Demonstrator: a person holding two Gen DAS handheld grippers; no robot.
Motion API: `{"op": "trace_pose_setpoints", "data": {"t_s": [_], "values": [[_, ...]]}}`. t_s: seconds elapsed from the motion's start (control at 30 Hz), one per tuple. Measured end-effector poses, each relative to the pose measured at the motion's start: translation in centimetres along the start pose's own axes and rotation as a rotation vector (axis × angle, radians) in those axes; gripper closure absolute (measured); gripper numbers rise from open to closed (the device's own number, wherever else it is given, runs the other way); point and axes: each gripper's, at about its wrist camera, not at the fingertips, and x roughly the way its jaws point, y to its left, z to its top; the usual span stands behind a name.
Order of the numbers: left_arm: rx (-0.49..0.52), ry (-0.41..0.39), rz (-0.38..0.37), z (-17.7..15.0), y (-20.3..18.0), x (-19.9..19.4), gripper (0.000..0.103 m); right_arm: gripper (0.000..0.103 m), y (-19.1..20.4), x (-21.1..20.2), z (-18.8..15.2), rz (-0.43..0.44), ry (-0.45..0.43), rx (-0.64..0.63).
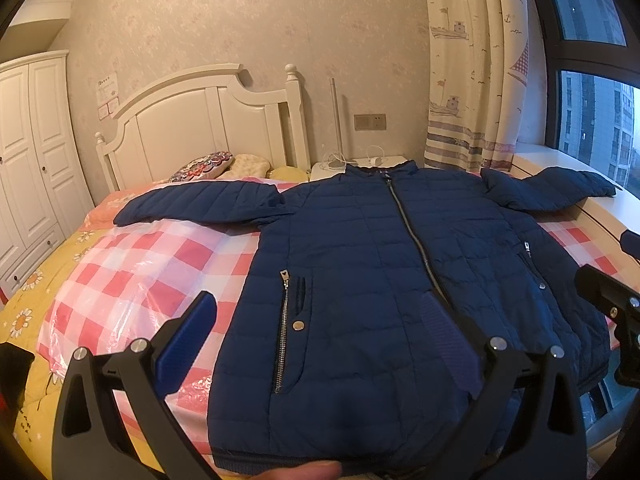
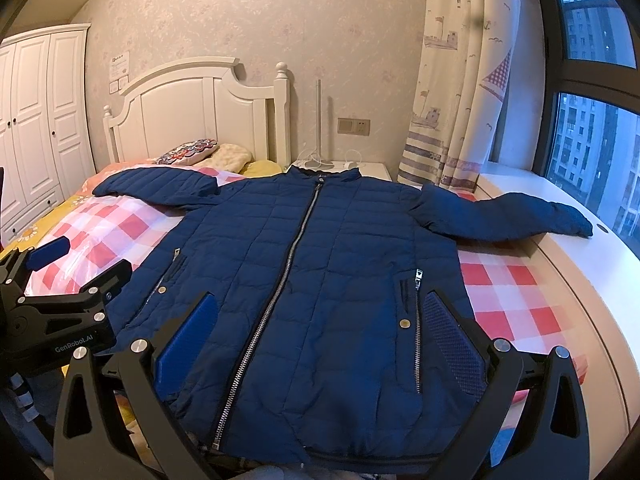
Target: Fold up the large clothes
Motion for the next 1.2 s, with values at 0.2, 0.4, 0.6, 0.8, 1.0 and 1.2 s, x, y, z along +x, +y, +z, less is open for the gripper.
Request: {"op": "trace_pose_setpoints", "data": {"t_s": [0.2,0.4,0.6,0.8,1.0,1.2], "values": [[0.002,0.001,-0.002,-0.06,0.0,0.04,0.002,0.004,0.04,0.04,-0.06,0.002,0.002,0.001],[0.0,0.006,-0.006,-0.34,-0.09,0.1,0.002,0.004,0.12,0.0,-0.2,0.004,0.004,0.006],[-0.003,0.01,-0.009,-0.37,0.01,0.13,0.002,0.004,0.14,0.08,-0.25,0.008,0.008,0.008],[-0.004,0.013,-0.011,-0.48,-0.05,0.13,0.002,0.004,0.08,0.18,-0.23,0.012,0.011,0.012],[-0.004,0.012,-0.011,-0.37,0.0,0.14,0.002,0.004,0.16,0.14,-0.27,0.012,0.011,0.013],[-0.005,0.013,-0.012,-0.5,-0.09,0.13,0.002,0.004,0.07,0.21,-0.2,0.012,0.012,0.013]]}}
